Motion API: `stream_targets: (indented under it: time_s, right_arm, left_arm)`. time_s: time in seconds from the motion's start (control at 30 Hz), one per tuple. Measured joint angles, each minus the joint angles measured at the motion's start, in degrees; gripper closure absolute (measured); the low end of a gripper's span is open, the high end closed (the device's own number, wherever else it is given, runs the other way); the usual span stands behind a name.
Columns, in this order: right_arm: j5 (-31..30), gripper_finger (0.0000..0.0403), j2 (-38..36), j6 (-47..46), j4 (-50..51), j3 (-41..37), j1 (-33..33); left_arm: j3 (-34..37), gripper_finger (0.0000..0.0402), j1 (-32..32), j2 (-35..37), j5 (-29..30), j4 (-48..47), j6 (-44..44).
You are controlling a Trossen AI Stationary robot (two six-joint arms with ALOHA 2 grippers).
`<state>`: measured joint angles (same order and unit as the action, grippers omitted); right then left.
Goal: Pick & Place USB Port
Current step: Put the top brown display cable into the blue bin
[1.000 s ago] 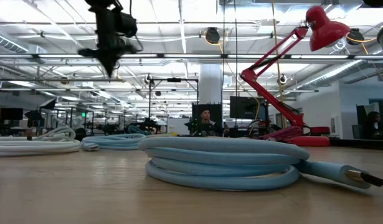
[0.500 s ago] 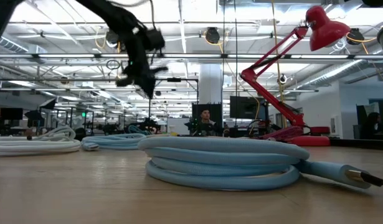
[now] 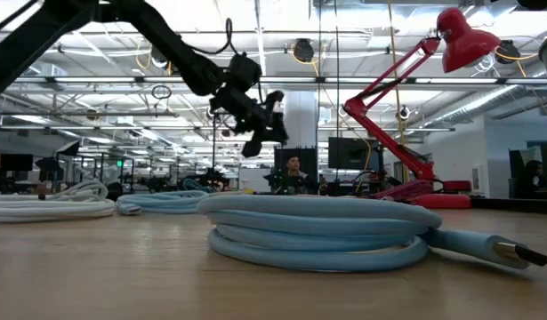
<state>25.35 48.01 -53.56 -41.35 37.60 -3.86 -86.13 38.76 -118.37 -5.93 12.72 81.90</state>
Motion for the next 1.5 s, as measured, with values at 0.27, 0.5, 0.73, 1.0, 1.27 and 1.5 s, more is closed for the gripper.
stream_targets:
  time_s: [0.27, 0.5, 0.73, 1.0, 1.27, 1.5]
  right_arm:
    - [0.21, 0.019, 0.0, 0.24, -0.43, 0.0, 0.74]
    - [0.28, 0.019, 0.0, -0.63, -0.43, 0.0, 2.43]
    - [-4.32, 0.019, 0.0, 2.87, -0.1, 0.0, 2.57]
    - [-13.07, 0.019, 0.0, 7.05, 0.88, 0.0, 3.46]
    - [-21.09, 0.019, 0.0, 12.66, 1.75, 0.0, 3.41]
    - [-22.33, 0.019, 0.09, 15.21, 1.78, 0.0, 3.41]
  left_arm:
    - [-4.53, 0.0339, 1.62, 2.81, -5.1, -19.02, -12.17]
    - [-12.24, 0.0339, 6.77, 2.52, -11.7, -37.81, -30.65]
    - [-20.39, 0.0339, 15.83, 2.54, -25.64, -51.01, -46.07]
    - [-28.72, 0.0339, 23.06, 2.49, -12.86, -76.21, -78.96]
    - [-28.85, 0.0339, 22.2, 2.58, 11.1, -82.65, -112.07]
    - [-18.96, 0.0339, 21.78, 2.49, 24.68, -82.87, -118.23]
